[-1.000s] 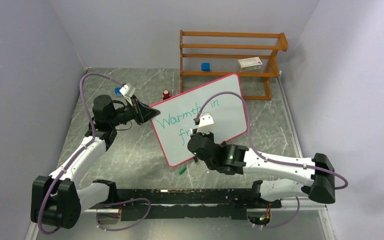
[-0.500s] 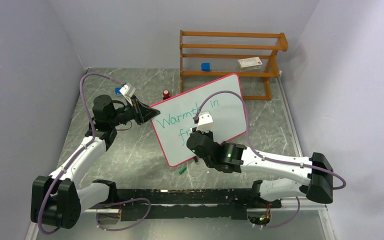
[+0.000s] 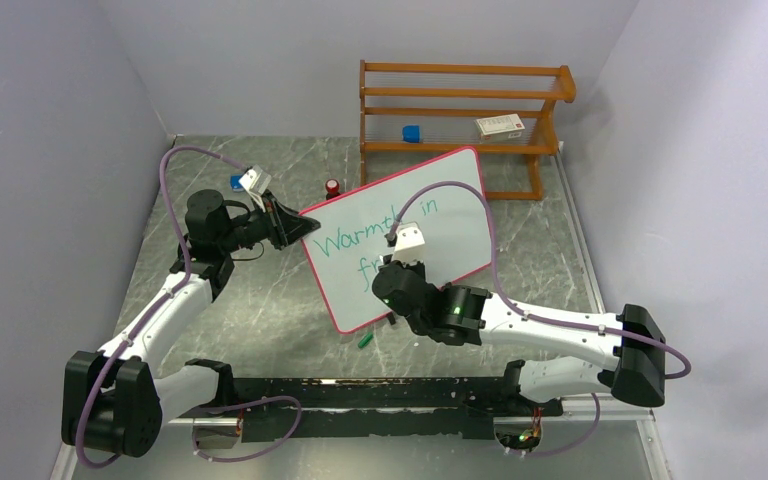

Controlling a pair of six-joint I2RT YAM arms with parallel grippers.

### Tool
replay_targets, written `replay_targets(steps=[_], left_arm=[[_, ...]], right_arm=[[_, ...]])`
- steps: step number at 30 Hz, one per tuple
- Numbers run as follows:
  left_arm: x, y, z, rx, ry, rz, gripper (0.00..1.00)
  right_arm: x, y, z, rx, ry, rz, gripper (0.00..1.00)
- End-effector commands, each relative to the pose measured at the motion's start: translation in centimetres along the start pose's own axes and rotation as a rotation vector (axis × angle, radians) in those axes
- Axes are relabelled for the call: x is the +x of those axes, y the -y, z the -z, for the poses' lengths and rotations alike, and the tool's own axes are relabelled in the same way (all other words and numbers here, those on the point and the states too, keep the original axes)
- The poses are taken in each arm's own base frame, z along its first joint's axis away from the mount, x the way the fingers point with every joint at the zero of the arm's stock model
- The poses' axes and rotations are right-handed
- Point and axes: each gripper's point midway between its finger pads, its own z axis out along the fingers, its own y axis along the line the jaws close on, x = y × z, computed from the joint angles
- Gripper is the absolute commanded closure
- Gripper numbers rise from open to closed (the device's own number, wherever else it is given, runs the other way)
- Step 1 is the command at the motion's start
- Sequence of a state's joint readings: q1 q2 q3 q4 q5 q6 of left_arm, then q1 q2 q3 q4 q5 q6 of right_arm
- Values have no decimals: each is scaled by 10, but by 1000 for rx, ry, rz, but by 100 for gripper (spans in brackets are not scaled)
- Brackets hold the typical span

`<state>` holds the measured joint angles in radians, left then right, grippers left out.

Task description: Write a sentence on the whiteboard

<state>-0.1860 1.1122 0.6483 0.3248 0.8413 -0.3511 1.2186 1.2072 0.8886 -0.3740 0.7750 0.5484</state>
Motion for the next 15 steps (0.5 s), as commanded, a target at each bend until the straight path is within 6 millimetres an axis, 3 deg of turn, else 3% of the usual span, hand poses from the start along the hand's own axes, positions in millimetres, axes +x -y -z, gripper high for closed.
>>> replay_targets(steps=[1, 15], left_arm=[[36, -19, 0, -59, -103, -1, 95], [36, -19, 0, -59, -103, -1, 95]], right_arm=[[7, 9, -2, 42, -15, -11, 100], [7, 12, 7, -3, -8, -30, 100]])
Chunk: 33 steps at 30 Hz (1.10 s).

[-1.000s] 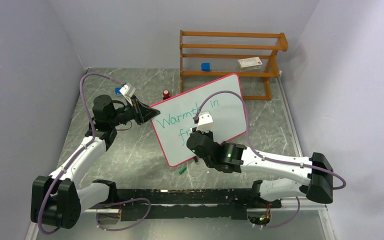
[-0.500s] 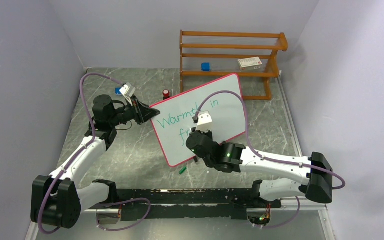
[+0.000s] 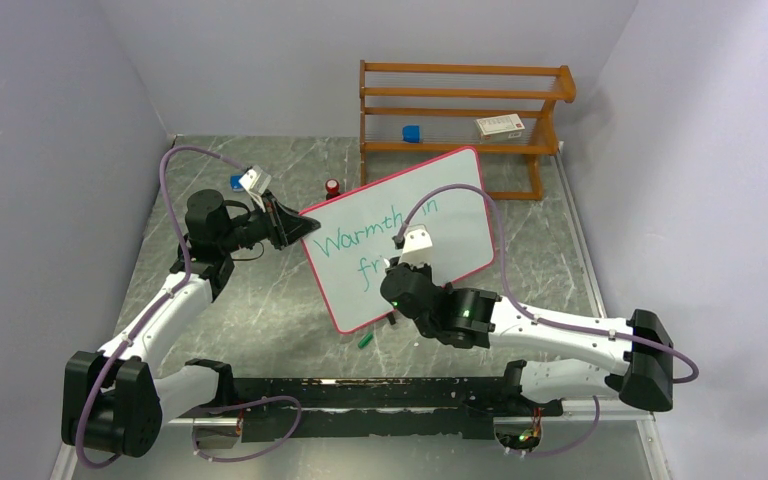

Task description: Write a sentence on the whiteboard

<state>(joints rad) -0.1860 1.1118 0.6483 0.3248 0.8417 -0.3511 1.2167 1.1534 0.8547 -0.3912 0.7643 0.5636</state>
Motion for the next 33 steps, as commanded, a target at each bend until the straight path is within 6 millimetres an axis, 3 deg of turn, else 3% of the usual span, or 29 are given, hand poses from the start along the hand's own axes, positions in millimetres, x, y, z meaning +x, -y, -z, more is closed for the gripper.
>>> replay_targets(steps=[1, 33], left_arm=[[36, -19, 0, -61, -103, -1, 95], [36, -19, 0, -57, -103, 0, 95]], right_arm=[[4, 3, -1, 8, -9, -12, 100], [-1, -3, -9, 24, 8, -3, 100]])
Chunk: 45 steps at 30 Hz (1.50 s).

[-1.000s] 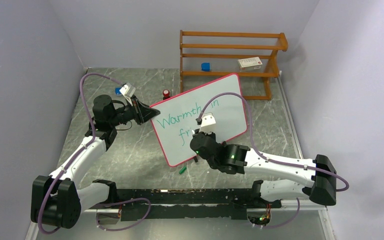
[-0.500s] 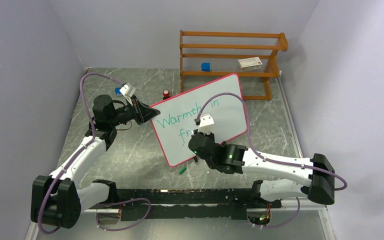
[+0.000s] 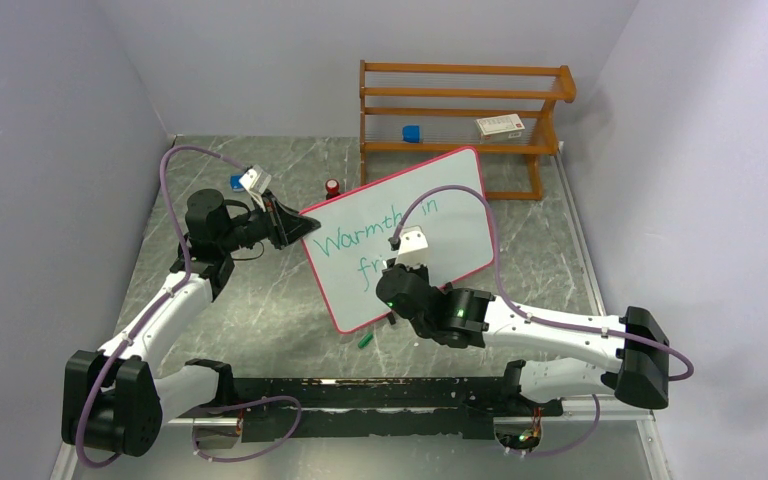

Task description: Write a sentence on the whiteboard

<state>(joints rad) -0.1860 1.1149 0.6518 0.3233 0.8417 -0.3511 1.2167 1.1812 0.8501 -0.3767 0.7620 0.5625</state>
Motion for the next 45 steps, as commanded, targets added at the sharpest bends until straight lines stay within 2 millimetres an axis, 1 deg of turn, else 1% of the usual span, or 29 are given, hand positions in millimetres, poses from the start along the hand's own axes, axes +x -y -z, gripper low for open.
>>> replay_targets(steps=[1, 10, 21, 37, 41, 45], left_arm=[[37, -19, 0, -56, -102, 0, 95], [37, -19, 1, -60, -103, -1, 95], [37, -19, 1, -59, -102, -3, 95], [37, -20, 1, -67, -103, -3, 95], [37, -20, 1, -66, -104, -3, 95], [37, -20, 1, -66, -103, -5, 95]], right_arm=[[-5, -1, -4, 19, 10, -10, 100], [12, 6, -2, 34, -50, 7, 100], [22, 6, -2, 30, -83, 13, 100], [26, 8, 0, 29, -93, 10, 100], [21, 9, 1, 31, -78, 3, 100], [8, 8, 5, 12, -43, -9, 100]])
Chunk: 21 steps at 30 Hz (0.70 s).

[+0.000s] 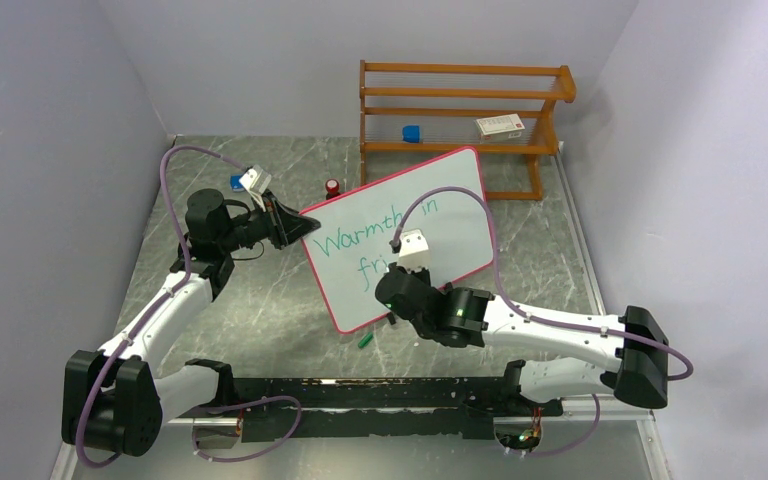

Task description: Write a sentence on the whiteboard

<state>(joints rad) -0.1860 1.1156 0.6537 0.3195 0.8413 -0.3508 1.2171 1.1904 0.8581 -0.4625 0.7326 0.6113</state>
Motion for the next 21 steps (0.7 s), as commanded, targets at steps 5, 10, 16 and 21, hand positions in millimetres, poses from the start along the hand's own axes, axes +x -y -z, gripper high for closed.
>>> replay_targets(steps=[5, 10, 16, 21], left_arm=[[37, -20, 1, -63, -102, -5, 95], [38, -20, 1, -61, -103, 0, 95], [38, -19, 0, -57, -104, 2, 95], [38, -20, 0, -58, -103, 1, 95]], right_arm=[[-20, 12, 8, 26, 65, -30, 100], [-22, 16, 6, 40, 71, -39, 100], [-20, 17, 2, 38, 71, -49, 100], [-25, 13, 1, 24, 84, -52, 100]])
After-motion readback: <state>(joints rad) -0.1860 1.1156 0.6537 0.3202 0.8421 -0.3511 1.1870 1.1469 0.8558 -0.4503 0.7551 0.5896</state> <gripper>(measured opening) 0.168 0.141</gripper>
